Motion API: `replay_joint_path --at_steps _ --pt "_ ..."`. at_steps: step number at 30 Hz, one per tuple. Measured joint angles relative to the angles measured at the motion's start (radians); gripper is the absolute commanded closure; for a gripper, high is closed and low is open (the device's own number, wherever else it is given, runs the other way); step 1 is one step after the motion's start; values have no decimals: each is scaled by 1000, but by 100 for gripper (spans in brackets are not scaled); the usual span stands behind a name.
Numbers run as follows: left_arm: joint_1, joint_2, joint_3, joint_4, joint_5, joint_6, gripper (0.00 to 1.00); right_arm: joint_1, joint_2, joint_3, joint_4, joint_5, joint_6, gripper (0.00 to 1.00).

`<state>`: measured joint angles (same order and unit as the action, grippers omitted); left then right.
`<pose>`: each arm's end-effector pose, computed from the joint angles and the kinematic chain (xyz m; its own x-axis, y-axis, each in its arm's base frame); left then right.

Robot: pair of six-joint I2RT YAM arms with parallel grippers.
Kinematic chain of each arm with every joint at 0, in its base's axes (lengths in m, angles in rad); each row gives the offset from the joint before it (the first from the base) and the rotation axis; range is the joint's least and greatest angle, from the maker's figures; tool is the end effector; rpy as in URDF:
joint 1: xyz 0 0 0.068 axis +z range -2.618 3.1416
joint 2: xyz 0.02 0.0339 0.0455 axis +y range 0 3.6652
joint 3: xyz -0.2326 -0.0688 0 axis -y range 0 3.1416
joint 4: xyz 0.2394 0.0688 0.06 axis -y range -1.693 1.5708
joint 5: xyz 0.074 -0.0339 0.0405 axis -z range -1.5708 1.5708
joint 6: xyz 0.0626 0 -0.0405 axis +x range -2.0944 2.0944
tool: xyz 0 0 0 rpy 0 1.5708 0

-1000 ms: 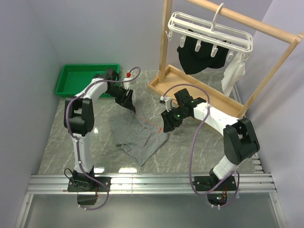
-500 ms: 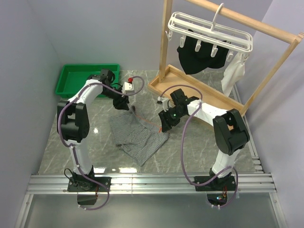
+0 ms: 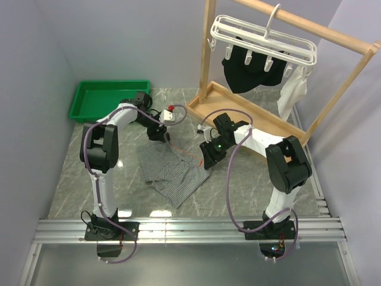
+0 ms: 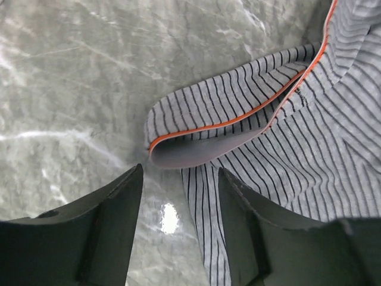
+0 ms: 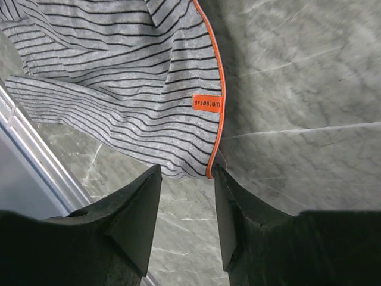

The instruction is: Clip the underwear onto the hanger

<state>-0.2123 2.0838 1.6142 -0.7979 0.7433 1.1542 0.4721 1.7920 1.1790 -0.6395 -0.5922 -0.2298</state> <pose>0.3925 -0.1279 0.1467 -0.0550 0.7006 -0.7114 0.9959 0.0901 0.0118 0.2876 0.1861 0.1322 -0.7023 -0.5708 -0.4255 -0.7116 0.5438 0.4449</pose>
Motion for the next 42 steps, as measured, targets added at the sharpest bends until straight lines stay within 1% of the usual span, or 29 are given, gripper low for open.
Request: replay_joint_path --at_steps 5,6,7,8,10,11,13,14,16,17,19,23,27,31,36,42 --pt "-41 5 -18 27 -43 60 42 1 27 12 -38 -17 -11 63" --pt "-51 7 -21 38 -52 66 43 1 30 13 -39 -19 -14 67" --pt "-59 8 -23 46 -60 70 44 1 30 13 -42 -20 -16 69" --pt "-68 11 -25 57 -69 75 48 1 30 13 -45 -21 -17 73" --pt "-79 16 -25 76 -78 80 54 1 30 13 -45 -22 -19 76" --pt "-83 18 -25 84 -80 80 65 1 30 13 -47 -21 -19 80" --pt "-86 24 -25 96 -87 80 79 1 29 13 -47 -18 -22 83" --pt "-86 26 -25 100 -89 84 90 1 28 13 -47 -16 -23 86" --pt "-86 26 -24 103 -92 84 96 1 23 13 -49 -7 -26 90" --pt "-85 26 -24 104 -93 84 100 1 19 15 -51 -1 -28 95" --pt "-83 26 -19 100 -94 78 100 -2 10 23 -58 14 -33 100" --pt "-71 26 20 79 -91 47 100 -17 -23 52 -74 51 -48 100" --pt "-39 -16 43 72 -89 -28 100 -59 -87 100 -93 107 -80 100" --pt "-7 -132 43 78 -90 -135 100 -81 -169 163 -98 174 -133 100" --pt "1 -314 50 96 -110 -257 100 -78 -262 237 -113 253 -217 100" --pt "-5 -485 50 68 -108 -333 100 -77 -336 311 -156 322 -290 100"
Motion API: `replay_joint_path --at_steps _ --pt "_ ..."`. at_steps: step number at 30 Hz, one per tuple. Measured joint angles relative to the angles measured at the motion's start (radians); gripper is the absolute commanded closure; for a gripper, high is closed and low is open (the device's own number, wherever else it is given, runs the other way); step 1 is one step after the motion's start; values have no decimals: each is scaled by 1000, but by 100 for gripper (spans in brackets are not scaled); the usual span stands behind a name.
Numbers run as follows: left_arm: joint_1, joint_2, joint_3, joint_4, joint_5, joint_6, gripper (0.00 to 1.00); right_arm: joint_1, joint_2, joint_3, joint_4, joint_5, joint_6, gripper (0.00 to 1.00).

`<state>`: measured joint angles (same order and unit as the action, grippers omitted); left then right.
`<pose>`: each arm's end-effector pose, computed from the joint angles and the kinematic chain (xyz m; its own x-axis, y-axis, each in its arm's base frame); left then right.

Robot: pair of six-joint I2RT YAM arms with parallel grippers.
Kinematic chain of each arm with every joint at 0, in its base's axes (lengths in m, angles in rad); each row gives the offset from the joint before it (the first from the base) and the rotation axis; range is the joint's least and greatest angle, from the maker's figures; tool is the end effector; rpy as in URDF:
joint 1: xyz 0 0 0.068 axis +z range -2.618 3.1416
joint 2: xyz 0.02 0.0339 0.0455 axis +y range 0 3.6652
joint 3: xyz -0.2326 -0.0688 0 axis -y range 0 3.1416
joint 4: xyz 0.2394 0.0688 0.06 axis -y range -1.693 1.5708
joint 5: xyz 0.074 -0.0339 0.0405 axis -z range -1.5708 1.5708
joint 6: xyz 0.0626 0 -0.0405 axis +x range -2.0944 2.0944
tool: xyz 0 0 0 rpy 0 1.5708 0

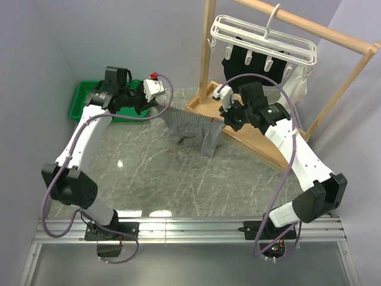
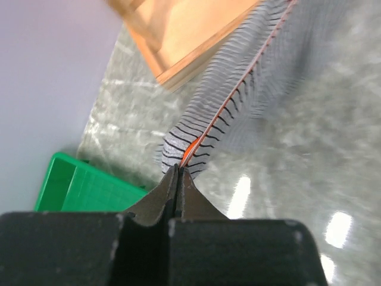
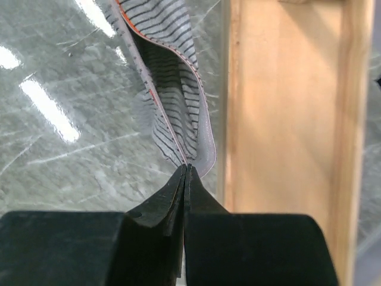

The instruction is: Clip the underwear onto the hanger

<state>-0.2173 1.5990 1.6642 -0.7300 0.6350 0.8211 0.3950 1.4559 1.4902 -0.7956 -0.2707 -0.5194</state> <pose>0.3430 -0.1138 0.3447 0.0502 0.5923 -0.8041 0.8698 0.3698 0.3267 0.2961 0.1416 0.3201 -0.2800 -0.6349 -0.7200 -0.7931 0.5757 -0.1992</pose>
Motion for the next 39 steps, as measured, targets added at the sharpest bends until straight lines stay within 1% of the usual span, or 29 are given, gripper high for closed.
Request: replay_joint_path --at_steps 4,9,14,17,18,21,23,25,26,27,29,30,33,35,36,39 --pt "0 -92 -7 -92 70 -2 100 26 -60 12 -53 30 -21 100" --pt "0 -176 -15 -270 202 2 100 103 -119 16 -150 112 -29 100" --pt "1 -212 -142 -347 262 -27 100 193 -116 12 -208 234 -26 100" --pt "8 -208 -251 -340 258 -72 100 238 -78 2 -206 261 -6 100" --pt "14 -206 -296 -312 240 -96 100 248 -58 1 -203 259 3 100" --pt "34 -185 -384 -244 152 -159 100 276 49 0 -174 222 42 100" --pt "54 -152 -407 -209 89 -177 100 290 137 -4 -140 192 75 100" --pt "75 -107 -415 -178 38 -179 99 304 218 -16 -103 158 111 94" --pt "83 -89 -424 -161 16 -178 99 309 249 -25 -87 144 127 89" --pt "91 -76 -444 -138 -6 -174 99 315 282 -36 -71 125 148 75" --pt "97 -64 -489 -114 -38 -167 99 321 312 -54 -53 97 182 60" --pt "97 -64 -512 -104 -48 -163 98 322 316 -66 -40 83 203 48" --pt "96 -60 -564 -70 -74 -169 93 321 306 -87 -8 67 246 41" --pt "96 -42 -578 -35 -85 -189 92 309 298 -91 9 54 280 41" --pt "96 -32 -579 -19 -85 -200 89 296 293 -92 16 42 298 41" --pt "96 -5 -580 40 -90 -240 85 211 283 -100 45 -6 363 41"
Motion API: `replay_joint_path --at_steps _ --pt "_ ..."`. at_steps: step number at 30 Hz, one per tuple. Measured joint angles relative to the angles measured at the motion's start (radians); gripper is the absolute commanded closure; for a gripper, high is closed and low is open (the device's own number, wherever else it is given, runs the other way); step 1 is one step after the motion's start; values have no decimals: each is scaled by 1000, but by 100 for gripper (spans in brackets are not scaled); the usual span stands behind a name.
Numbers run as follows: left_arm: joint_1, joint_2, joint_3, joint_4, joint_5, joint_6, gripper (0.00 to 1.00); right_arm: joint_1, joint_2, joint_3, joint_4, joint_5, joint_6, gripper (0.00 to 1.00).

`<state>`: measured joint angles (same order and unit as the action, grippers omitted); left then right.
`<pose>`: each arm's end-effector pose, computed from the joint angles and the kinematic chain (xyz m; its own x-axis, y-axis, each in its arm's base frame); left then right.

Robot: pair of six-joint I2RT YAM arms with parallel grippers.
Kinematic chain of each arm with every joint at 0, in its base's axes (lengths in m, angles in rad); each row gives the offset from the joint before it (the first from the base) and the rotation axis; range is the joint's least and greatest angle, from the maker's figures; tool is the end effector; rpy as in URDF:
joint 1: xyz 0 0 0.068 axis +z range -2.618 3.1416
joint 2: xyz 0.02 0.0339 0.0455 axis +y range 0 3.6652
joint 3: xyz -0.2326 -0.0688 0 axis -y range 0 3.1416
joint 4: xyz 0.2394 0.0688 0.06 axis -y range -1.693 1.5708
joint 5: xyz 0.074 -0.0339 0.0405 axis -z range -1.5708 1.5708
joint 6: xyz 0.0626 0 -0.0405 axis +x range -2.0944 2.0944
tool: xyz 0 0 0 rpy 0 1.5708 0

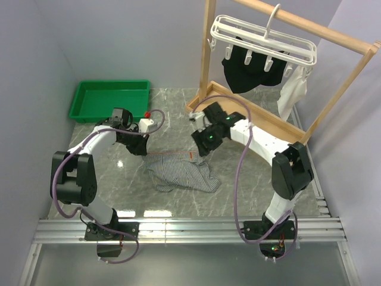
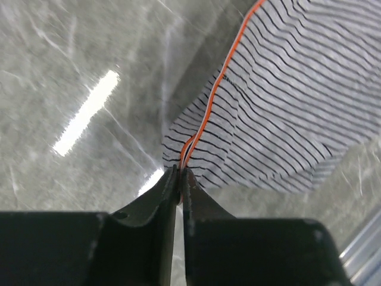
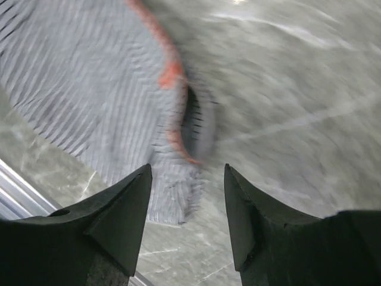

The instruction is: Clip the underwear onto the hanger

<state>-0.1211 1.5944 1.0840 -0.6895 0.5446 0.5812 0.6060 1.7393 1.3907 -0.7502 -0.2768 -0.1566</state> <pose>0.3037 -0.0696 0.1626 -0.6142 0.5478 -0.5680 0.7501 0.6289 -0.2046 0.2907 0.2223 0.1979 -0.6217 -0.6134 -0.4871 -0.7562 0.6319 0.1695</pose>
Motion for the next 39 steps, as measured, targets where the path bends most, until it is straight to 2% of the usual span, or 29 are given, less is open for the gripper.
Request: replay_joint_path --at_steps 6,13,17,19,22,23,24,25,27,34,39 --pt "0 41 0 58 8 -44 81 -179 -2 -94 88 -119 140 37" --pt "0 80 8 66 9 -52 78 -181 35 -136 179 -342 242 35" --pt "0 105 30 80 14 -53 77 -177 36 -167 224 -411 273 37" --pt "0 111 35 85 17 -54 76 -177 39 -168 233 -426 282 43" --pt "0 114 35 87 24 -59 69 -177 61 -166 251 -446 285 72" --pt "0 114 36 87 27 -66 65 -177 71 -166 254 -449 290 86" --pt "2 114 37 86 34 -71 56 -177 82 -166 256 -450 293 93" --pt "6 114 37 88 46 -79 53 -178 89 -166 257 -451 293 98" --pt "28 114 37 90 89 -116 40 -179 93 -166 257 -448 295 100" --pt "258 50 -22 142 252 -264 37 -206 29 -172 262 -415 269 100" --pt "270 30 -114 219 337 -375 37 -220 1 -171 257 -399 236 100"
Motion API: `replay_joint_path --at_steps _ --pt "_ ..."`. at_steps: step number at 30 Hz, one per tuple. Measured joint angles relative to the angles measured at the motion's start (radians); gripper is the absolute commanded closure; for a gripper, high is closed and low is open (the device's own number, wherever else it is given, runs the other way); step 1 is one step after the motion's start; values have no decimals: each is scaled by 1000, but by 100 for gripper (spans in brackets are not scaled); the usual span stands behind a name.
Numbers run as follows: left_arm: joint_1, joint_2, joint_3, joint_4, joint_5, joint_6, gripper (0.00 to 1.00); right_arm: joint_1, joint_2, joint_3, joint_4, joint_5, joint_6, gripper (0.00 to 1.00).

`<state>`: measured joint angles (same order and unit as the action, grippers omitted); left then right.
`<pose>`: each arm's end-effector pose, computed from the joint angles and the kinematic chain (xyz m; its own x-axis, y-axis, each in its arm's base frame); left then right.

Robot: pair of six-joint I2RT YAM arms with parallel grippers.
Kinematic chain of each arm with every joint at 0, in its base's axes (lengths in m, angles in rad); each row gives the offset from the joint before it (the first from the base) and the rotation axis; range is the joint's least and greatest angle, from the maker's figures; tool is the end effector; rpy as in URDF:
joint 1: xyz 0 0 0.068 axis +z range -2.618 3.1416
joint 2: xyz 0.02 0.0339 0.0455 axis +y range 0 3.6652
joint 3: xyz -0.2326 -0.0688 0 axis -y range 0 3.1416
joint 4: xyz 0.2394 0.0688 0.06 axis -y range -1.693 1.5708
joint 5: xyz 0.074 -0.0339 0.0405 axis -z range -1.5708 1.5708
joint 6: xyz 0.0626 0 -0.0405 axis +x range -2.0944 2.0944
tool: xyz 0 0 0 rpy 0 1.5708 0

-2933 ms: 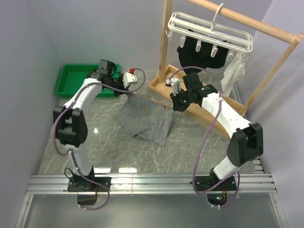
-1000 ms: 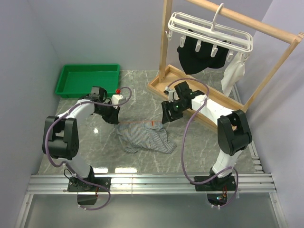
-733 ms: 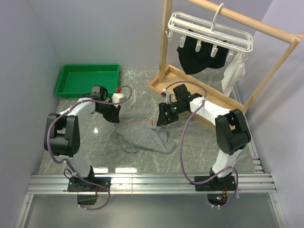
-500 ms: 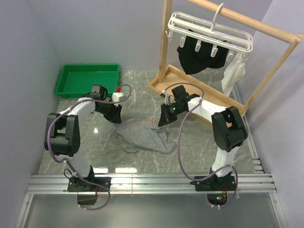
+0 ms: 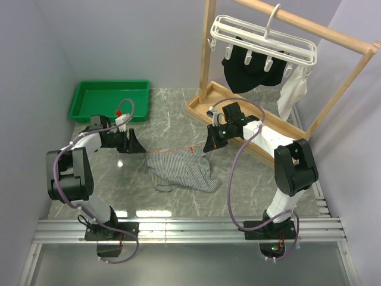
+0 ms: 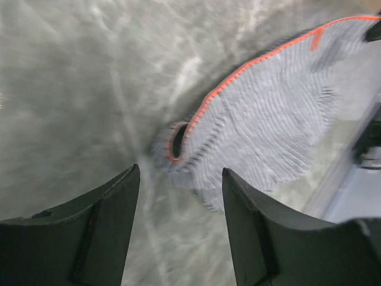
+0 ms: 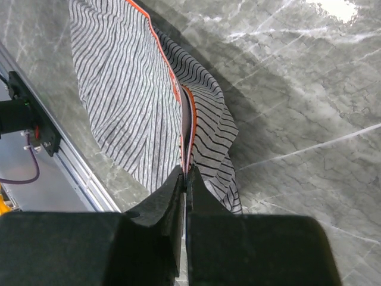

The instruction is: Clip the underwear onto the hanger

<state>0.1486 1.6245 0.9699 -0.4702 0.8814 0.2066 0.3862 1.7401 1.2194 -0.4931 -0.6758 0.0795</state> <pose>0.3118 -0.0022 0.1449 -0.8251 0.0084 -0.5650 0.4130 0.6913 -0.5929 0.3203 0.1725 0.1715 -0.8315 -0.2712 -0.4848 -0.5359 0.6217 0.5713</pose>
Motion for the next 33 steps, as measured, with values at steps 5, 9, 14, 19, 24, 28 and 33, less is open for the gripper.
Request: replay_joint_path --at_steps 5,9,14,19,24,28,33 --pt "-12 57 -47 89 39 -106 41 0 0 0 -8 2 -6 100" --pt "-19 95 -59 146 43 -158 47 0 0 2 -10 3 -10 100" --pt "-70 126 -59 187 46 -187 73 0 0 13 -21 8 -18 100" --pt "-98 130 -39 166 61 -182 100 0 -5 34 -47 40 -33 100" --pt "-84 119 134 54 48 -133 99 -21 -84 64 -95 87 -68 100" --pt "-70 58 332 -11 38 -94 100 -55 -222 118 -113 138 -127 100" --pt "-84 -111 441 -57 40 -55 100 -58 -431 147 -106 173 -206 100"
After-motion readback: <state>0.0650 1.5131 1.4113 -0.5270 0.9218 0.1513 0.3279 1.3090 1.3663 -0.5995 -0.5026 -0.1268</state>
